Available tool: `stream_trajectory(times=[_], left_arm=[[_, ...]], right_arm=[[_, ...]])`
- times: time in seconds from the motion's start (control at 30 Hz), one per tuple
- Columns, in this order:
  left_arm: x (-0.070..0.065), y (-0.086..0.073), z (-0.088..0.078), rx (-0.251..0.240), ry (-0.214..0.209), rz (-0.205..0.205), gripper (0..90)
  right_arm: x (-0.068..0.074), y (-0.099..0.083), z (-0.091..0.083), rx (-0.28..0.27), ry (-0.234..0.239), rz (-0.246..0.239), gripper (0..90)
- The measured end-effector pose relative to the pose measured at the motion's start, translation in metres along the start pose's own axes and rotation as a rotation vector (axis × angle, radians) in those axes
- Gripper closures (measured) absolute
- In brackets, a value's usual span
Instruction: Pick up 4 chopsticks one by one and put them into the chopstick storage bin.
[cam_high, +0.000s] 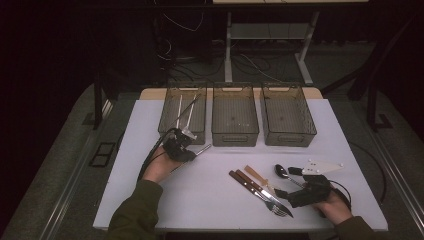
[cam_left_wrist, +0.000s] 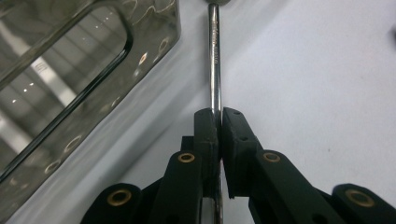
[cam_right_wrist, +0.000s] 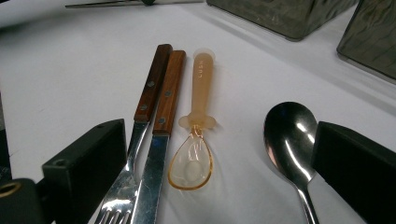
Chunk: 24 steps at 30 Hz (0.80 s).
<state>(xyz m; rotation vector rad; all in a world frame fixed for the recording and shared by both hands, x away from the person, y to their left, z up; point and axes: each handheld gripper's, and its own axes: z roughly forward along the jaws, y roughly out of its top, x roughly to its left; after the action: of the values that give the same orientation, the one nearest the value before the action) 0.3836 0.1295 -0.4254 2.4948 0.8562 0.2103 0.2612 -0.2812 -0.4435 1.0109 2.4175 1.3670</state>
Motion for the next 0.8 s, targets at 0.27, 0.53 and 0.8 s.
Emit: stream_trajectory(times=[0.27, 0.53, 0.8], left_arm=[[-0.002, -0.005, -0.019, -0.089, -0.018, -0.041, 84.9], [-0.002, -0.005, -0.049, -0.23, -0.038, -0.047, 84.8], [-0.002, -0.006, -0.074, -0.389, -0.076, -0.074, 84.8]], right_arm=[[0.0, 0.0, 0.0, -0.001, -0.001, 0.0, 3.8], [0.0, 0.0, 0.0, 0.002, 0.001, 0.0, 3.8], [0.001, 0.0, 0.0, 0.005, 0.003, 0.006, 3.9]])
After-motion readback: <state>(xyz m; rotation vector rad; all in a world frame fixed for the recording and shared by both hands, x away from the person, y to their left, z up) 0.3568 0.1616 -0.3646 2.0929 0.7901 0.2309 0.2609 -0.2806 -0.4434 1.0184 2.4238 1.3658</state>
